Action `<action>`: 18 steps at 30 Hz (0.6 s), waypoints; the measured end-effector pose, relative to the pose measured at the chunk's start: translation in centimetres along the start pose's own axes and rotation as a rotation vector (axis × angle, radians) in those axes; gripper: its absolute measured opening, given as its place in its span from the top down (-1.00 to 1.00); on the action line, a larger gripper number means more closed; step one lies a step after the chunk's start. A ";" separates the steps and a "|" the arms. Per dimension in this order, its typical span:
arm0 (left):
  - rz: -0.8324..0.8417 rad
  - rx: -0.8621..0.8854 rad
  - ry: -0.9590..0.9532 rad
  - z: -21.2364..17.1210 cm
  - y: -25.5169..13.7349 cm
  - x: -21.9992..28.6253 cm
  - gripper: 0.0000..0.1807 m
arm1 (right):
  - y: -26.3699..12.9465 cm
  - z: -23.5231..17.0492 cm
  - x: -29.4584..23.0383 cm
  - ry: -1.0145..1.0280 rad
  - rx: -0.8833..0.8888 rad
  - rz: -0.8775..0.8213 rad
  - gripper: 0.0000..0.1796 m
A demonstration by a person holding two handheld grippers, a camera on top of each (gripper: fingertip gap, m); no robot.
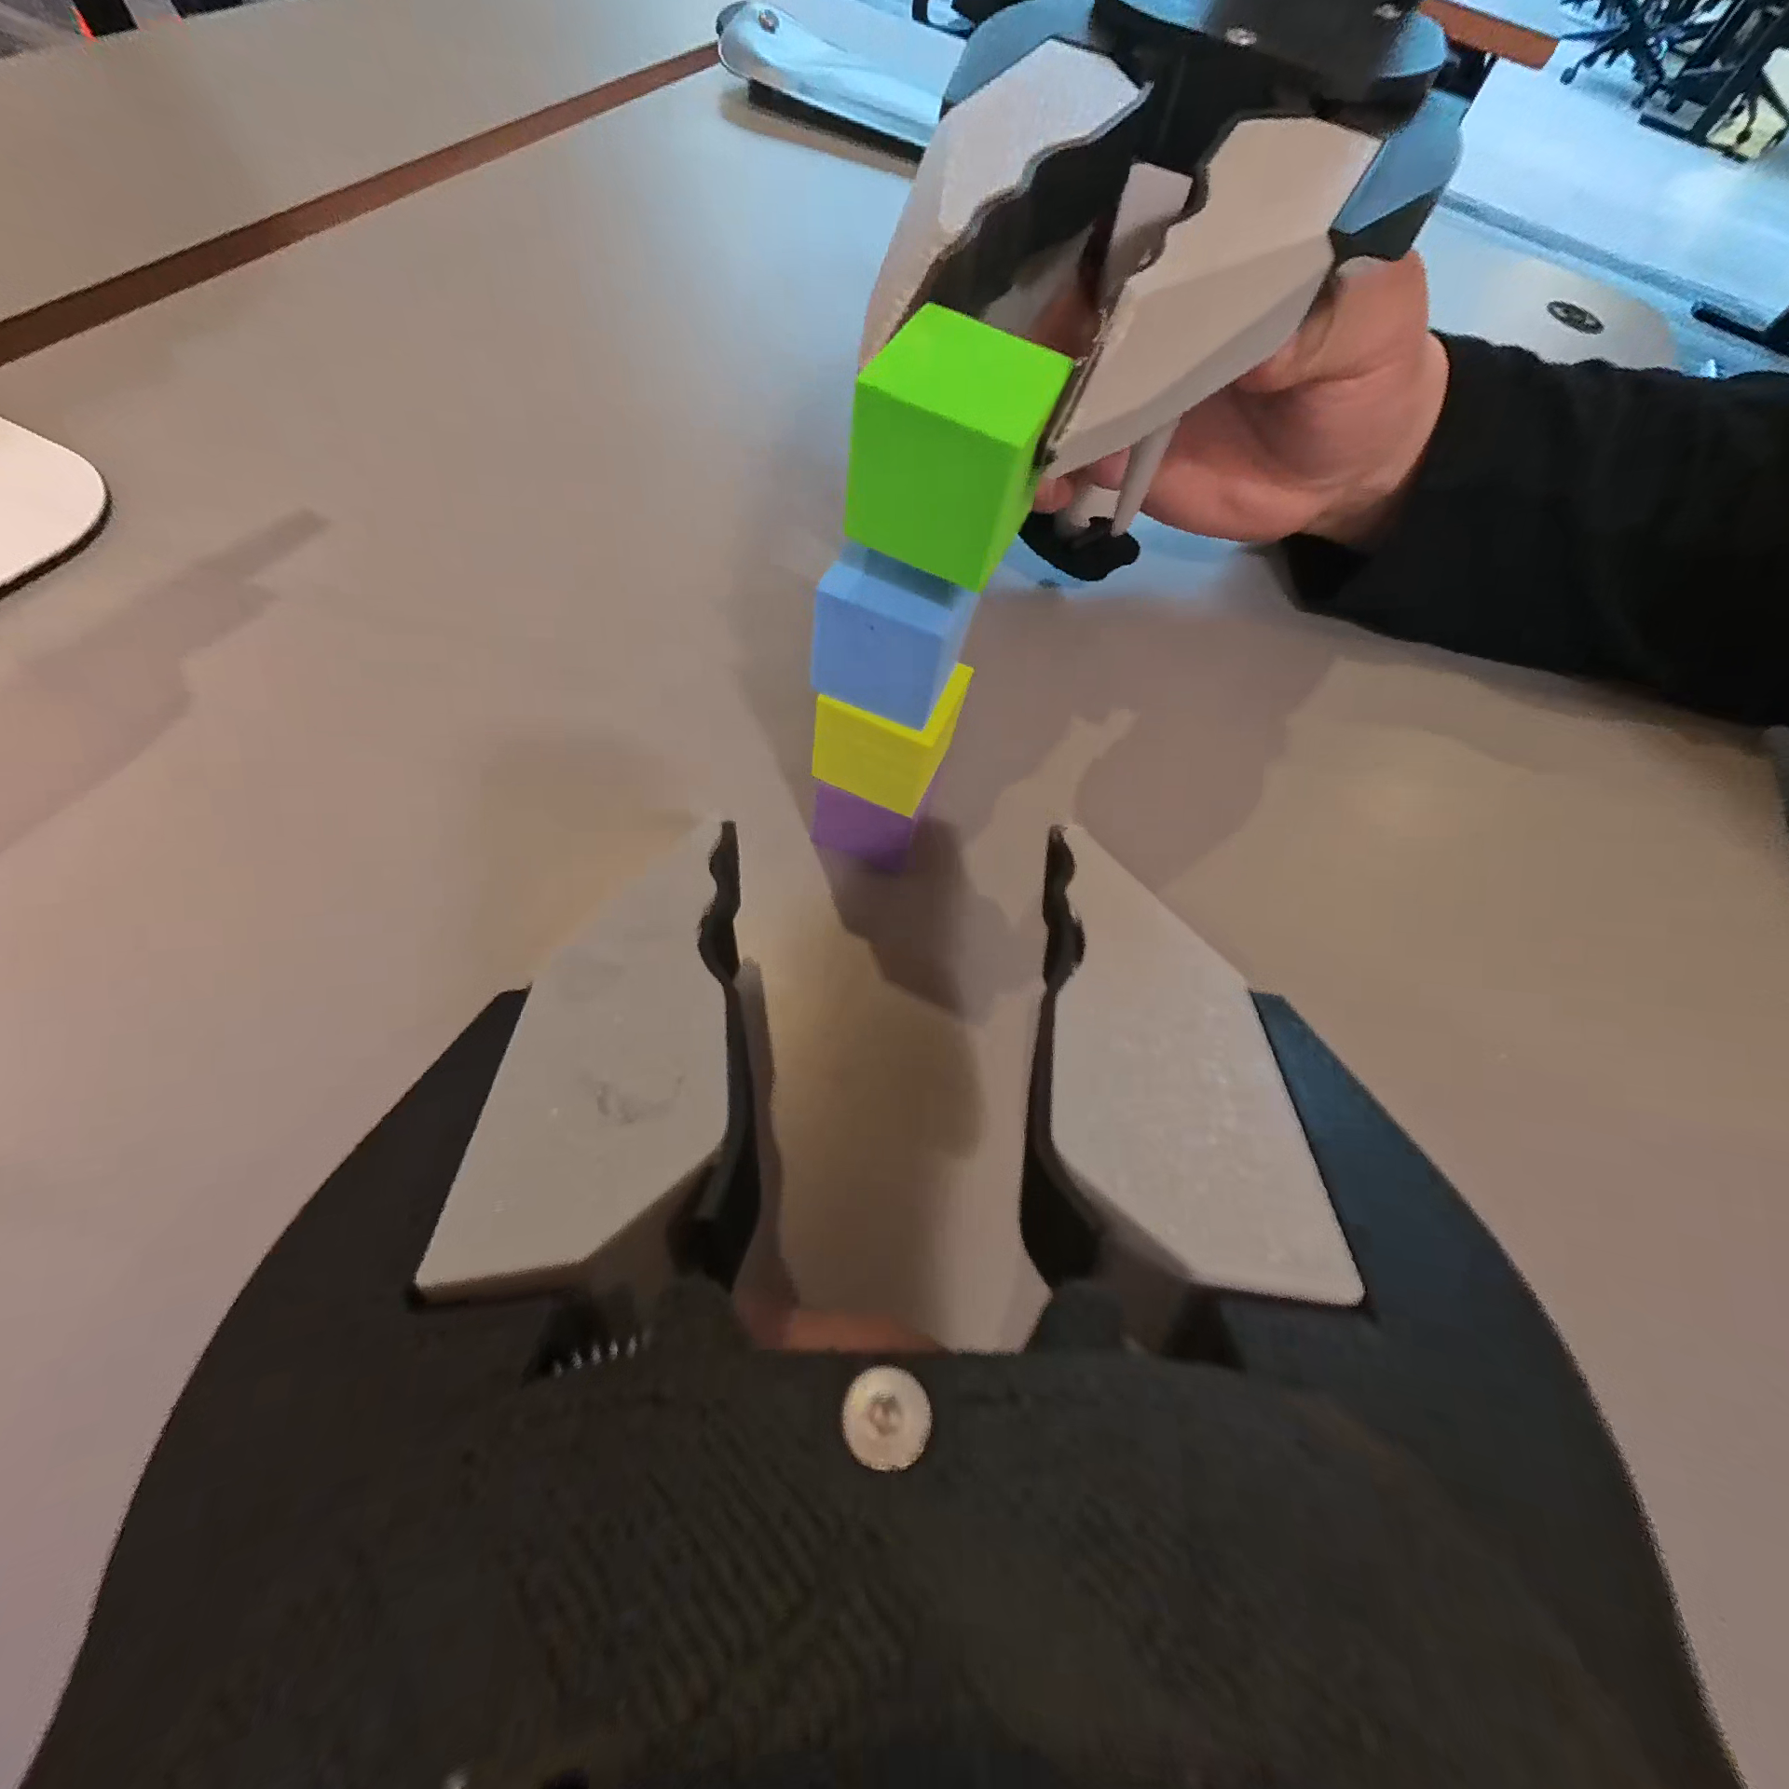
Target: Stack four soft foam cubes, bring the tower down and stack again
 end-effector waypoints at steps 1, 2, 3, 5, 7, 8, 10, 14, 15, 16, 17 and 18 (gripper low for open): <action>-0.008 -0.005 -0.002 0.0 0.1 0.0 0.32 | 0.0 0.0 0.0 0.000 -0.003 0.001 0.73; -0.013 -0.009 -0.003 0.0 0.1 0.1 0.32 | 0.0 -0.1 0.1 -0.001 -0.007 -0.003 0.74; -0.014 -0.010 -0.005 0.0 0.1 0.0 0.32 | 0.0 -0.1 0.2 -0.002 -0.007 -0.006 0.74; -0.015 -0.009 -0.009 0.0 0.1 0.0 0.34 | 0.1 -0.2 0.2 0.003 -0.007 -0.006 0.73; -0.011 -0.010 -0.013 -0.1 0.1 -0.1 0.34 | 0.3 -0.3 0.2 0.001 -0.009 -0.006 0.73; -0.011 -0.011 -0.013 -0.1 0.1 -0.1 0.34 | 0.3 -0.3 0.3 0.001 -0.010 -0.005 0.73; -0.011 -0.016 -0.010 -0.1 0.2 0.0 0.33 | 0.4 -0.4 0.3 0.004 -0.013 -0.005 0.73; -0.010 -0.025 0.001 -0.1 0.2 0.1 0.33 | 0.3 -0.4 0.4 0.006 -0.013 -0.008 0.74; -0.008 -0.026 0.003 -0.1 0.3 0.1 0.33 | 0.3 -0.4 0.4 0.007 -0.011 -0.006 0.74; -0.008 -0.027 0.003 -0.1 0.3 0.1 0.33 | 0.3 -0.4 0.4 0.009 -0.010 -0.002 0.74; -0.008 -0.028 0.004 -0.1 0.3 0.1 0.33 | 0.4 -0.5 0.4 0.011 -0.010 0.001 0.74; -0.008 -0.029 0.006 -0.1 0.3 0.1 0.33 | 0.4 -0.5 0.4 0.011 -0.012 0.001 0.74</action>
Point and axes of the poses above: each gripper's, where its closed fingertips meet, y out along the fingers, z out of its top, x = y × z across the jaws, the point moved 8 cm from there along -y, back along the fingers, and after that the axes turned 11 degrees about y, right-handed, at the moved point
